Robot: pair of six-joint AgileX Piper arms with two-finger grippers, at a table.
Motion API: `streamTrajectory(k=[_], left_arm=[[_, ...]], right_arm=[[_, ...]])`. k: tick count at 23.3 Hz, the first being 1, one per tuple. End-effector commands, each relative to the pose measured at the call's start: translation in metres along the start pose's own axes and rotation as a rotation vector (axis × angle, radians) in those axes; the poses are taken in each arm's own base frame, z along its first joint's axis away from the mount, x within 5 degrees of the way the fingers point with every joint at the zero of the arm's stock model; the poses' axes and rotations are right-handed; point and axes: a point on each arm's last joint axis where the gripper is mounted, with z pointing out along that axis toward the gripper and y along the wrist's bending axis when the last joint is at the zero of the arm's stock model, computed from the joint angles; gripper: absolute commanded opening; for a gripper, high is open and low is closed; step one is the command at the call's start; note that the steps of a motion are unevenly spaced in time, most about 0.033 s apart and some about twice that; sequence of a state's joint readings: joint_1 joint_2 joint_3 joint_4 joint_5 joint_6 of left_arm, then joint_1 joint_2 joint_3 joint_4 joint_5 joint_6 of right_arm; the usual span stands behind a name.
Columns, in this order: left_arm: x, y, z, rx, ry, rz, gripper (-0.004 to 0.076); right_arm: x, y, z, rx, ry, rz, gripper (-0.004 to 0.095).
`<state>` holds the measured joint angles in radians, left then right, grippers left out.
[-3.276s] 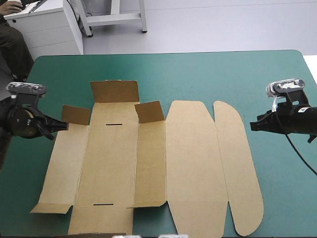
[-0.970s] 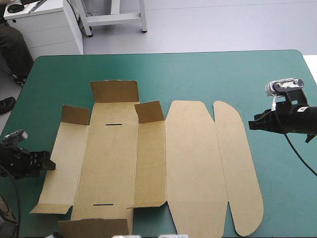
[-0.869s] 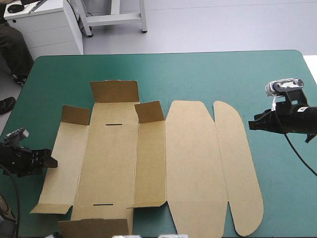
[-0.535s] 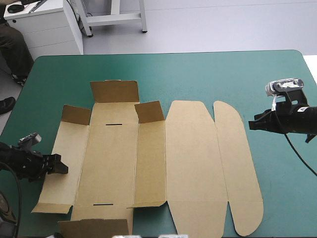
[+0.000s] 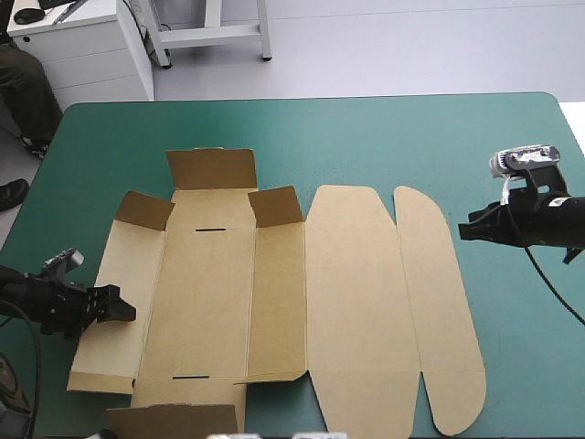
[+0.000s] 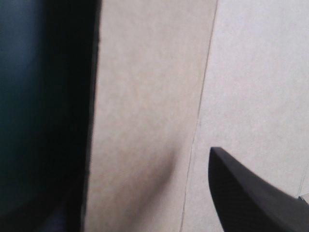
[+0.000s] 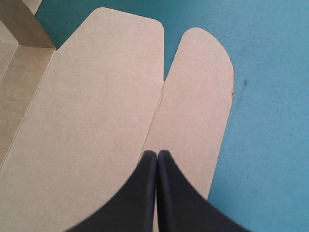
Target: Fold the box
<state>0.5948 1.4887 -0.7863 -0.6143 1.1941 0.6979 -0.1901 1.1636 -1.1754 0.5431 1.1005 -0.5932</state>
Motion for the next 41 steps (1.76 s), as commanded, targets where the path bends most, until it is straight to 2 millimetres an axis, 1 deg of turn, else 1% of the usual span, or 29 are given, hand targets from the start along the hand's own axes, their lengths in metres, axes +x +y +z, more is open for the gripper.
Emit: streamTrajectory(k=[1, 3, 5, 6, 7, 8, 9, 10, 19, 21, 24, 27, 30, 31, 32, 34, 35, 36, 37, 38, 39, 40, 41], left_arm=[[0.003, -0.016, -0.009, 0.080, 0.010, 0.014, 0.0451], [0.003, -0.016, -0.009, 0.080, 0.011, 0.012, 0.0417], [0.003, -0.016, -0.009, 0.081, 0.009, 0.011, 0.0309], [0.004, -0.016, -0.009, 0.078, 0.012, 0.013, 0.0248], [0.004, -0.015, -0.009, 0.073, 0.016, 0.015, 0.0129], [0.004, -0.015, -0.009, 0.071, 0.018, 0.016, 0.0050], [0.004, -0.015, -0.009, 0.071, 0.018, 0.016, 0.0000], [0.004, -0.015, -0.009, 0.071, 0.018, 0.016, 0.0009], [0.002, -0.016, -0.011, 0.067, 0.009, 0.025, 0.0002], [-0.002, -0.017, -0.015, 0.061, -0.008, 0.036, 0.0002], [-0.017, -0.031, -0.025, 0.036, -0.038, 0.121, 0.0002], [-0.034, -0.055, -0.034, -0.022, -0.044, 0.265, 0.0002], [-0.052, -0.085, -0.044, -0.143, -0.063, 0.458, -0.0009], [-0.059, -0.101, -0.048, -0.186, -0.091, 0.537, -0.0009], [-0.062, -0.110, -0.050, -0.213, -0.102, 0.586, -0.0009], [-0.076, -0.137, -0.058, -0.287, -0.190, 0.714, -0.0010], [-0.085, -0.160, -0.062, -0.330, -0.251, 0.817, -0.0009], [-0.089, -0.173, -0.064, -0.361, -0.285, 0.875, -0.0009], [-0.097, -0.193, -0.063, -0.421, -0.315, 0.978, -0.0009], [-0.100, -0.204, -0.060, -0.445, -0.326, 1.029, -0.0009], [-0.105, -0.225, -0.053, -0.479, -0.341, 1.124, -0.0009], [-0.107, -0.236, -0.049, -0.499, -0.348, 1.173, -0.0010], [-0.110, -0.254, -0.038, -0.545, -0.358, 1.268, -0.0010]], right_arm=[[-0.008, 0.005, -0.012, 0.002, -0.079, -0.014, -0.0015], [-0.008, 0.005, -0.012, 0.002, -0.079, -0.014, -0.0015], [-0.008, 0.005, -0.012, 0.002, -0.079, -0.014, -0.0015], [-0.007, 0.005, -0.011, 0.004, -0.077, -0.015, -0.0015], [-0.007, 0.005, -0.011, 0.004, -0.077, -0.015, -0.0015], [-0.007, 0.005, -0.011, 0.004, -0.077, -0.015, -0.0015], [-0.007, 0.005, -0.011, 0.004, -0.077, -0.015, -0.0015], [-0.007, 0.005, -0.011, 0.004, -0.077, -0.015, -0.0015], [-0.008, 0.005, -0.012, 0.005, -0.079, -0.015, -0.0015], [-0.008, 0.005, -0.012, 0.005, -0.079, -0.015, -0.0015], [-0.008, 0.005, -0.012, 0.005, -0.079, -0.015, -0.0015], [-0.008, 0.005, -0.012, 0.005, -0.079, -0.015, -0.0015], [-0.008, 0.005, -0.012, 0.005, -0.079, -0.015, -0.0015], [-0.008, 0.005, -0.012, 0.005, -0.079, -0.015, -0.0015], [-0.008, 0.005, -0.012, 0.005, -0.079, -0.013, -0.0015], [-0.008, 0.005, -0.012, 0.005, -0.079, -0.006, -0.0015], [-0.008, 0.005, -0.012, 0.005, -0.079, -0.006, -0.0015], [-0.008, 0.005, -0.012, 0.005, -0.079, -0.006, -0.0015], [-0.008, 0.005, -0.012, 0.004, -0.079, 0.000, -0.0015], [-0.008, 0.005, -0.012, 0.004, -0.079, 0.005, -0.0015], [-0.008, 0.005, -0.012, 0.004, -0.079, 0.012, -0.0015], [-0.008, 0.005, -0.012, 0.004, -0.079, 0.012, -0.0014], [-0.008, 0.005, -0.012, 0.004, -0.079, 0.013, -0.0014]])
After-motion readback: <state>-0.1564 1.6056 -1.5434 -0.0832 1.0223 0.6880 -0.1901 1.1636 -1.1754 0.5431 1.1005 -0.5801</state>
